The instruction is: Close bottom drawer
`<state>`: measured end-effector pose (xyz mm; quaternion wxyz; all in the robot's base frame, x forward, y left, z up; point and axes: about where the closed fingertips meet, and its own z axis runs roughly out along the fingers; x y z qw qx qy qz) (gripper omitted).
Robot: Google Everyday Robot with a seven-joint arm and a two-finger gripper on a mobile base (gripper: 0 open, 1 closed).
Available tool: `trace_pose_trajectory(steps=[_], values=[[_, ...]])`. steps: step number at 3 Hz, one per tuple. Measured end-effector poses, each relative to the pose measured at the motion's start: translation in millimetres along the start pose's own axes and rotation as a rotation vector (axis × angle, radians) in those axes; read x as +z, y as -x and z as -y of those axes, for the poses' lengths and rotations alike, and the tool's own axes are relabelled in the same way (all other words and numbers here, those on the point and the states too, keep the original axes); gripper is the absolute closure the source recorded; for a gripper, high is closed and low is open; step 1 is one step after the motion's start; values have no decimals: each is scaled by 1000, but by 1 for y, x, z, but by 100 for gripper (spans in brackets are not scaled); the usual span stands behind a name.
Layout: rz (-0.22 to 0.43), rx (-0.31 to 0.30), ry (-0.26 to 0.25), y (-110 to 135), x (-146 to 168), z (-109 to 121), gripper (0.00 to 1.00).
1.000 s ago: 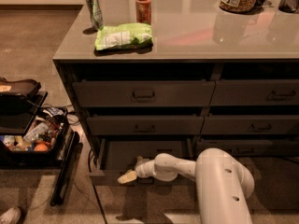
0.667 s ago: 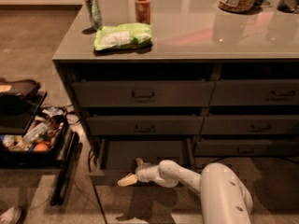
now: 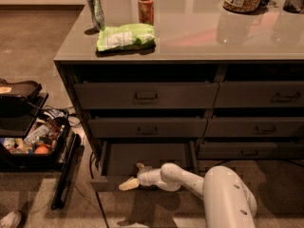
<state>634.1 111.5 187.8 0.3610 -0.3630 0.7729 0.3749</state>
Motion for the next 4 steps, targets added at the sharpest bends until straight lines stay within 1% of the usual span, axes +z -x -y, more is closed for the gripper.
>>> trace_pose_trajectory(steps=[1, 2, 3, 4], values=[[-11, -16, -96, 0, 6, 16, 0], [-11, -16, -96, 0, 6, 16, 0], [-51, -41, -147, 0, 10, 19, 0], [-61, -41, -215, -4, 8, 32, 0]])
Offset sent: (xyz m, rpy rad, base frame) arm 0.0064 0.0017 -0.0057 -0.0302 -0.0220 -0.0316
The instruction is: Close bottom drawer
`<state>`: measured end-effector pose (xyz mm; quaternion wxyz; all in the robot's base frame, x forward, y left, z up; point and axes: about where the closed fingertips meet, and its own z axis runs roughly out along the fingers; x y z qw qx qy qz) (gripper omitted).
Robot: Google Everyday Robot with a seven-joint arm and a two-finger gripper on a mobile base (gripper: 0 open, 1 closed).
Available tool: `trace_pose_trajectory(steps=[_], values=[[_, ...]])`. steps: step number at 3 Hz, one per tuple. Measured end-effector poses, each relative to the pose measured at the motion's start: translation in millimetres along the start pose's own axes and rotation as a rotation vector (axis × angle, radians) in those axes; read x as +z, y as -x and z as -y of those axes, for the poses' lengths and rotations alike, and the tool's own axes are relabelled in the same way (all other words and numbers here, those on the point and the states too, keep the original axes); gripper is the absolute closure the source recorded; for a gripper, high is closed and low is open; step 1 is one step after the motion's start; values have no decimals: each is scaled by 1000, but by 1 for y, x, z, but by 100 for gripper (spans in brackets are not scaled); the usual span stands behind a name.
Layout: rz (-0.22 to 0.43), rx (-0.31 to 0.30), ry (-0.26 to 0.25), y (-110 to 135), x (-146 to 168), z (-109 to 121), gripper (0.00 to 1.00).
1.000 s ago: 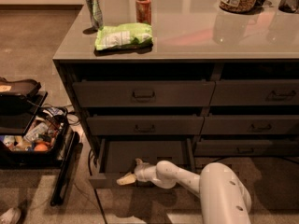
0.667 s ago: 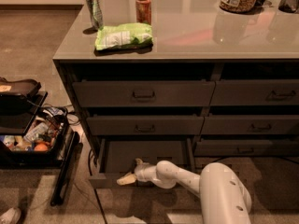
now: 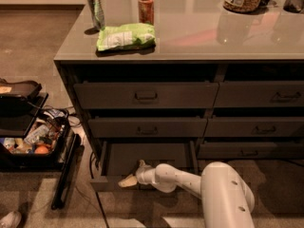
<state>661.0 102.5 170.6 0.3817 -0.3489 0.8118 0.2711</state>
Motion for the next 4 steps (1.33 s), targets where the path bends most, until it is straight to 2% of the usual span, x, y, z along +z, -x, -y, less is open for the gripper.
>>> trace_pose_trajectory(steps=[1, 4], values=[[0, 0, 0, 0, 0, 0, 19], [0, 0, 0, 0, 0, 0, 89]])
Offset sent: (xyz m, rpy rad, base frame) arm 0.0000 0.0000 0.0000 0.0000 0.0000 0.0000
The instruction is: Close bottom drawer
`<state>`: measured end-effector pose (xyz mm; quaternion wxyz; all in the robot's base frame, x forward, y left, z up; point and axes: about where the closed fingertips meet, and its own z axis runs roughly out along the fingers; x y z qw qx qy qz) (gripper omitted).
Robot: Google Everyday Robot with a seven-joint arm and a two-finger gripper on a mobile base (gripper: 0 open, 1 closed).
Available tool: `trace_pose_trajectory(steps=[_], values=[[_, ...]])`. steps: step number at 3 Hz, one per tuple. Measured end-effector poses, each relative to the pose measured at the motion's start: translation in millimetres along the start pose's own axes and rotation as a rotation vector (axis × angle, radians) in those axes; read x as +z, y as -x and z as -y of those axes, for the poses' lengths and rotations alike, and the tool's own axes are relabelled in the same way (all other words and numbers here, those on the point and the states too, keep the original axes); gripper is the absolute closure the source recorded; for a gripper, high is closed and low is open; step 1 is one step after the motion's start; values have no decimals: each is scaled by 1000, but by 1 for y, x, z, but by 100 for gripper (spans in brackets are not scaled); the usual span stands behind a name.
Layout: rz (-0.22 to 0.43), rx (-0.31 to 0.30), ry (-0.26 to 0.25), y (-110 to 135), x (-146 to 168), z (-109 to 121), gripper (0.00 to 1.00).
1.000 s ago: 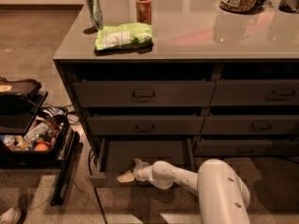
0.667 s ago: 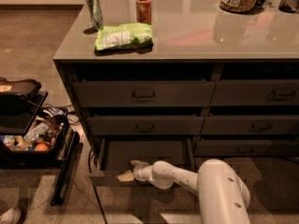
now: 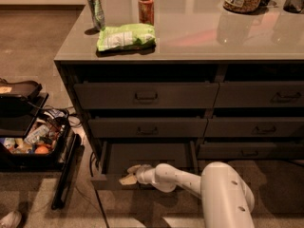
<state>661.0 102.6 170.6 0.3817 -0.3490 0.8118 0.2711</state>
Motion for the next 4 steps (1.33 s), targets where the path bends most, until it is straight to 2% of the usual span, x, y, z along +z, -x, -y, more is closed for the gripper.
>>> trace_pose_trajectory(steps=[1, 4], values=[[0, 0, 0, 0, 0, 0, 100], [4, 24, 20, 10, 2, -11, 100]])
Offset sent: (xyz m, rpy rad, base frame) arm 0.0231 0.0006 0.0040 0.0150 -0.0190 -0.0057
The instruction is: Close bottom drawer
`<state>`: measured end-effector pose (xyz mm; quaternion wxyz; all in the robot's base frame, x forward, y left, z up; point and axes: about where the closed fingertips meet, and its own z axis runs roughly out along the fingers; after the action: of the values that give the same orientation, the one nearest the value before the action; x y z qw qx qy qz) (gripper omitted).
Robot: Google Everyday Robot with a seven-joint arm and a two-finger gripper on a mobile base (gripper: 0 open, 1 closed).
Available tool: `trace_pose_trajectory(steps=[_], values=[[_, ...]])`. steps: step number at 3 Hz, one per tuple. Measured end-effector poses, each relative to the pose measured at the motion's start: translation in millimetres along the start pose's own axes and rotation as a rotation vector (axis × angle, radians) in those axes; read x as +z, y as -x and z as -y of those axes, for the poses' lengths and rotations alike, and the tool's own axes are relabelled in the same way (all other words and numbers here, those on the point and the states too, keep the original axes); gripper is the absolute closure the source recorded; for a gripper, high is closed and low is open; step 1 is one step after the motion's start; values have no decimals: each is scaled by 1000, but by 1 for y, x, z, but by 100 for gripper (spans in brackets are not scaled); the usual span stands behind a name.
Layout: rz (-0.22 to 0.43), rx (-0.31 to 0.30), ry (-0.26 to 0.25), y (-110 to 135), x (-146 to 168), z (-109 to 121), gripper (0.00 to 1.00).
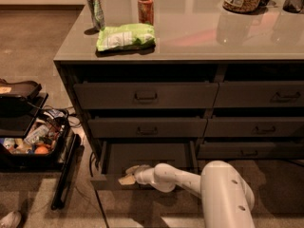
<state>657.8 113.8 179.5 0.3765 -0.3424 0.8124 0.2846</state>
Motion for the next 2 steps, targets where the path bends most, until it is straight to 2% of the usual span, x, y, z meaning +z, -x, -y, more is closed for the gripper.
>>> trace_pose_trajectory(steps=[1, 2], values=[[0, 0, 0, 0, 0, 0, 81], [6, -6, 19, -2, -3, -6, 58]])
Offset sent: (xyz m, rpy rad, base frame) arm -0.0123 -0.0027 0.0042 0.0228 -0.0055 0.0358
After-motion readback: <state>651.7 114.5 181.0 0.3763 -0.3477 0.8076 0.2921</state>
